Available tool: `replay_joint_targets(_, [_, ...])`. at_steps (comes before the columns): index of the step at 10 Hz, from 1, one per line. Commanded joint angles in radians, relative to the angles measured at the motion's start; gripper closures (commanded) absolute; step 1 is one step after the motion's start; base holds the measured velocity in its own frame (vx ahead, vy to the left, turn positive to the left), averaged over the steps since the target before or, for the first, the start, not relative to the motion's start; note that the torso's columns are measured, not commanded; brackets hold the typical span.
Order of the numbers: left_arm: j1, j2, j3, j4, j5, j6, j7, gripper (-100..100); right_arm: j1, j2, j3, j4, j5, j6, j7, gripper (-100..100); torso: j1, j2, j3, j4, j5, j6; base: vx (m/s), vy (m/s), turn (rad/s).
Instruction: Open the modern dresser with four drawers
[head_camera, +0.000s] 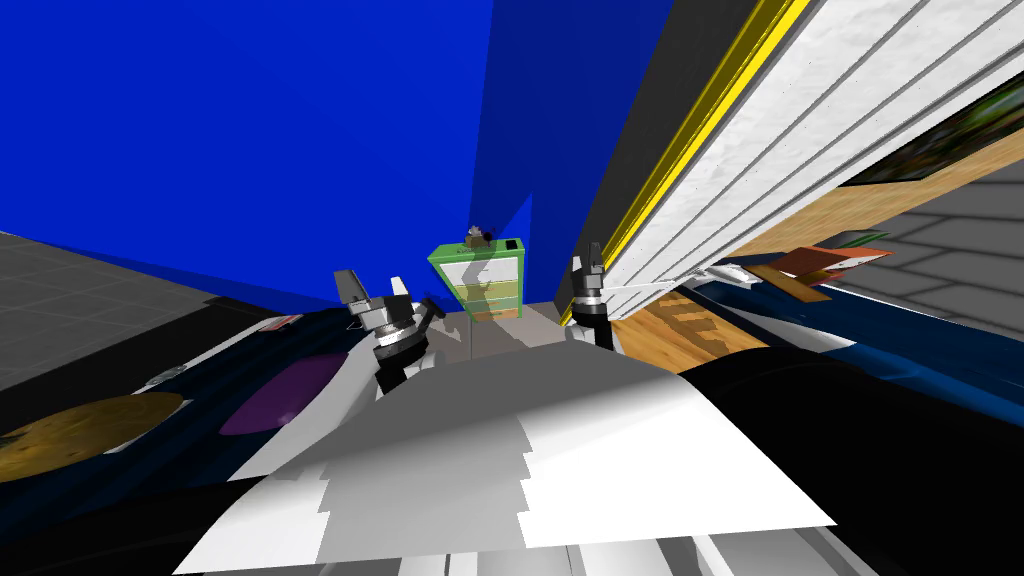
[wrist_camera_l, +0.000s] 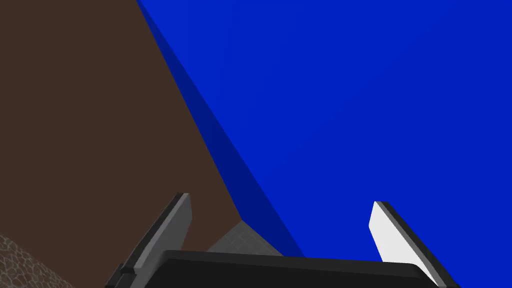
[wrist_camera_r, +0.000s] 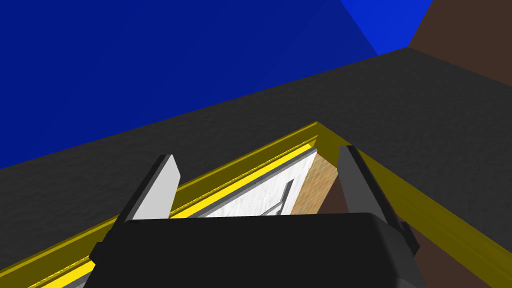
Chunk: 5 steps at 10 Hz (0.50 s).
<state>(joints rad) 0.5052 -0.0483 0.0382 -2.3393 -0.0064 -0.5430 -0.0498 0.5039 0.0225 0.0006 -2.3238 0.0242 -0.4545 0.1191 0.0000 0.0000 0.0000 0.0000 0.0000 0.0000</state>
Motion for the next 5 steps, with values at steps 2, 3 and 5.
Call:
replay_joint_targets(2, [0.000,0.000,0.000,0.000,0.000,0.000,0.000,0,0.000,0.000,0.000,0.000,0.000,0.000,0.000,0,0.000,0.104,-0.209,0.105,0.000,0.000,0.000,0.000,0.000])
replay_joint_targets(3, [0.000,0.000,0.000,0.000,0.000,0.000,0.000,0,0.000,0.000,0.000,0.000,0.000,0.000,0.000,0,0.000,0.175,-0.351,0.176,0.000,0.000,0.000,0.000,0.000])
replay_joint_targets(5, [0.000,0.000,0.000,0.000,0.000,0.000,0.000,0,0.000,0.000,0.000,0.000,0.000,0.000,0.000,0,0.000,0.322,-0.644,0.322,0.000,0.000,0.000,0.000,0.000])
